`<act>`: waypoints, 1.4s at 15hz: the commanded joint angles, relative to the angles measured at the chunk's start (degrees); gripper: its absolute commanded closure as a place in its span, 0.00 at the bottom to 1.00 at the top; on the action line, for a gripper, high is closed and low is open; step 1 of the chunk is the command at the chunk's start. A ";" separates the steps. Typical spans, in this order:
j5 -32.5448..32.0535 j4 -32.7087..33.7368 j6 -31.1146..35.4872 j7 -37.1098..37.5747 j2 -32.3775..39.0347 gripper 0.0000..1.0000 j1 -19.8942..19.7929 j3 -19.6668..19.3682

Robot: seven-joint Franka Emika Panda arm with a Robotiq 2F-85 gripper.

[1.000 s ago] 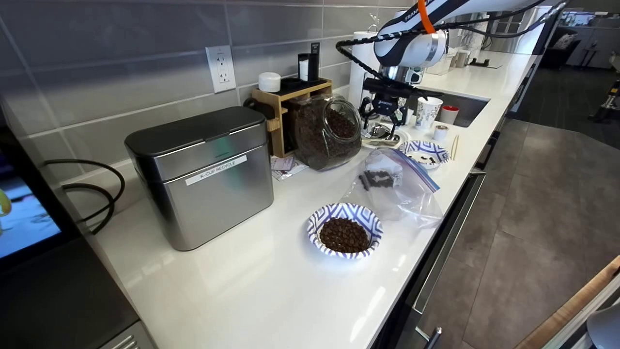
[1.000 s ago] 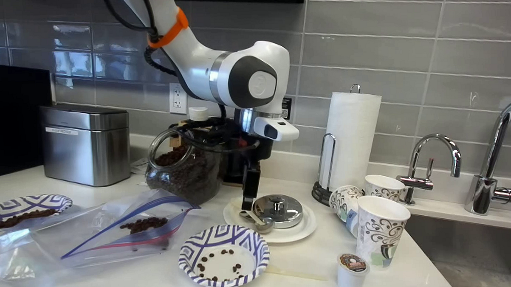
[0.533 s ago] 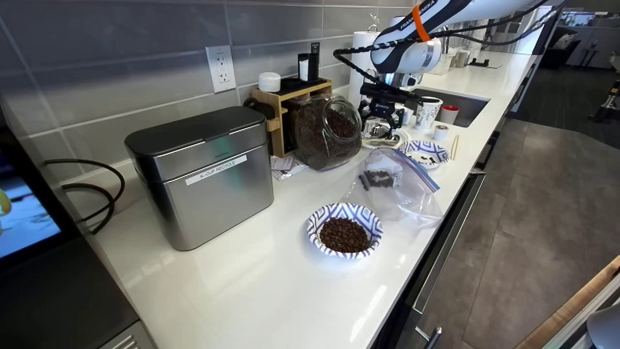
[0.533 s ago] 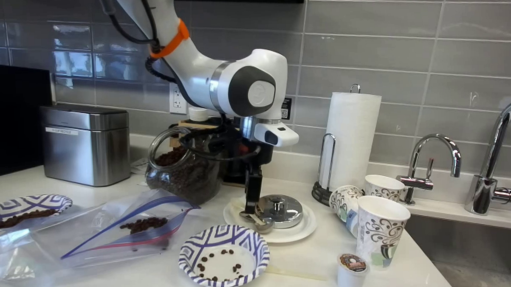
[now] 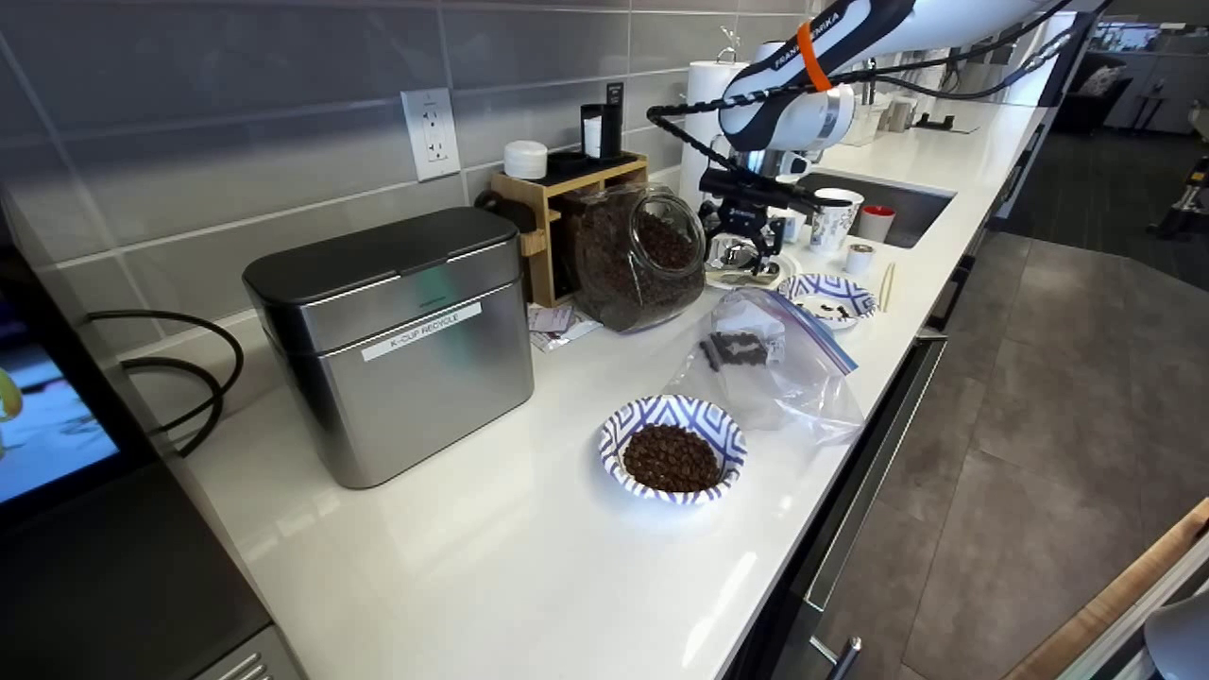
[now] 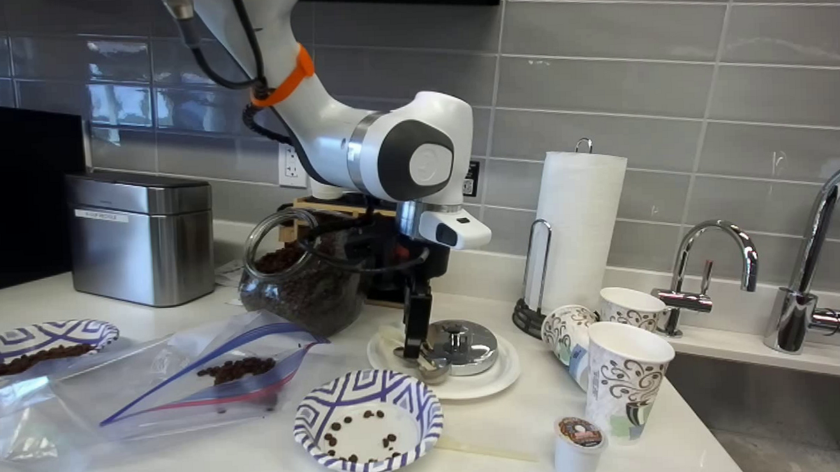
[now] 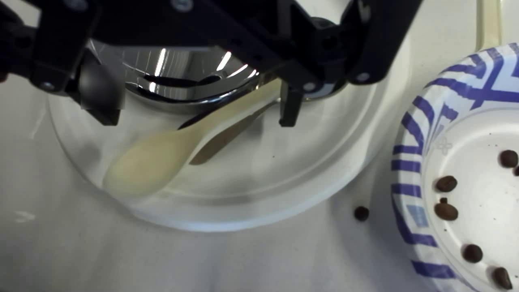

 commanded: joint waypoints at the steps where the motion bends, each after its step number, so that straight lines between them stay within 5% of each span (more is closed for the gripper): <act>1: -0.48 1.80 0.21 0.39 1.77 0.00 0.99 -0.92; 17: -0.42 2.75 -0.22 0.21 2.04 0.10 0.93 -1.14; 21: -0.57 3.05 -1.88 0.83 1.65 0.04 1.04 -1.39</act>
